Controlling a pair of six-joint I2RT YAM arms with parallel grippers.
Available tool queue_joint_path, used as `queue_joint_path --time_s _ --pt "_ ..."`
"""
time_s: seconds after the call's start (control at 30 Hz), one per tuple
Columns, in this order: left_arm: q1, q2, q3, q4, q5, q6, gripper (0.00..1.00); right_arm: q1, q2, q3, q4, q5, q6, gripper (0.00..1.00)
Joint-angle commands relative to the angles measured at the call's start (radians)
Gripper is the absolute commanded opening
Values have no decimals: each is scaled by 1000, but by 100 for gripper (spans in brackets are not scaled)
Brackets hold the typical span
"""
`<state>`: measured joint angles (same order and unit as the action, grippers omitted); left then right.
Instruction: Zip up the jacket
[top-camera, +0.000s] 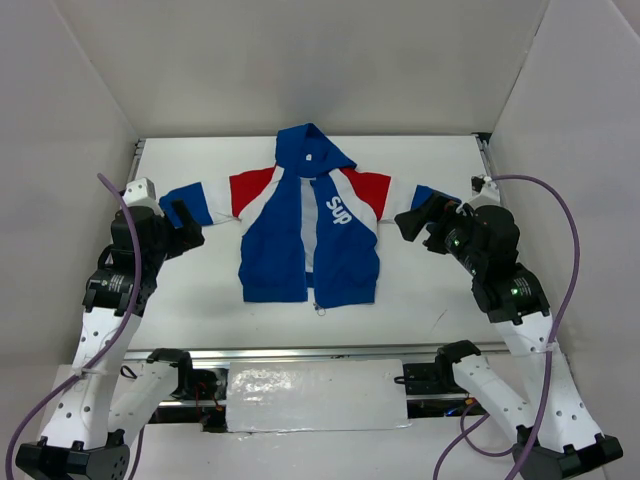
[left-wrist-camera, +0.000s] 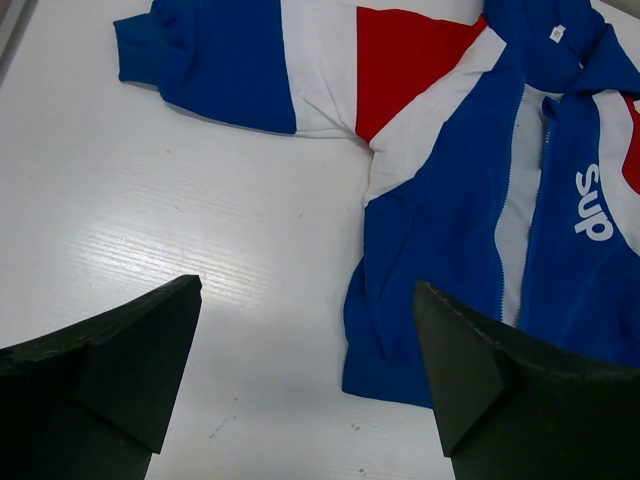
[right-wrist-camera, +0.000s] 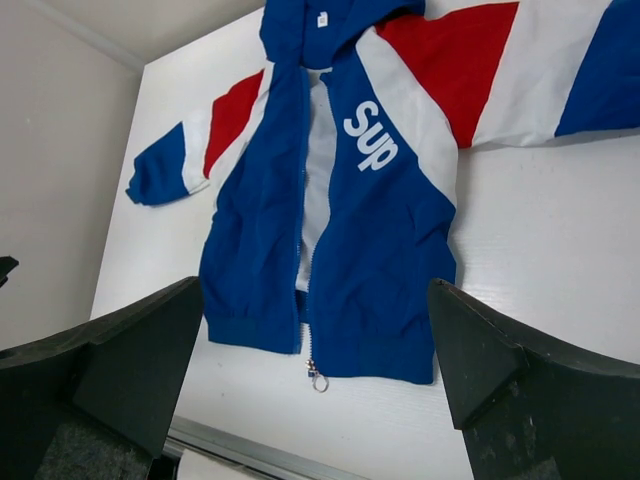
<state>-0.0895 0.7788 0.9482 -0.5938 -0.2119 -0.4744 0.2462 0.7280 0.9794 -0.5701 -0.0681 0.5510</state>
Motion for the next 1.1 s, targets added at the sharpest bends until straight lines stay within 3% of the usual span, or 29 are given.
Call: queue_joint_path --time_s 0.0,0.47,0.63,0.67,0.8,0.83,0.9,0.97,1.0,1.07 --pt "-6 -12 11 29 -21 -3 99 1 -10 -13 19 13 1 100" --pt "-6 -7 -3 64 81 25 99 -1 17 10 13 -15 -13 100" --pt "-25 66 3 91 187 7 99 2 21 13 22 -21 -14 100" --pt "-57 95 33 80 187 -18 99 2 30 10 27 -30 -14 100" --pt "-474 334 148 -6 -160 -197 99 -1 62 -2 35 -67 -11 100" --pt "-628 383 168 -35 -290 -237 99 2 79 1 33 -64 -11 100" --pt "-677 518 227 -54 -294 -317 99 4 94 14 7 -52 -11 100" --pt "-681 574 204 24 -224 -334 93 5 105 30 -19 -50 -25 100" --pt "-687 615 187 52 -201 -340 84 5 100 38 -42 -45 -29 100" --pt "-700 657 156 97 -160 -363 76 13 74 33 -56 -10 -33 100"
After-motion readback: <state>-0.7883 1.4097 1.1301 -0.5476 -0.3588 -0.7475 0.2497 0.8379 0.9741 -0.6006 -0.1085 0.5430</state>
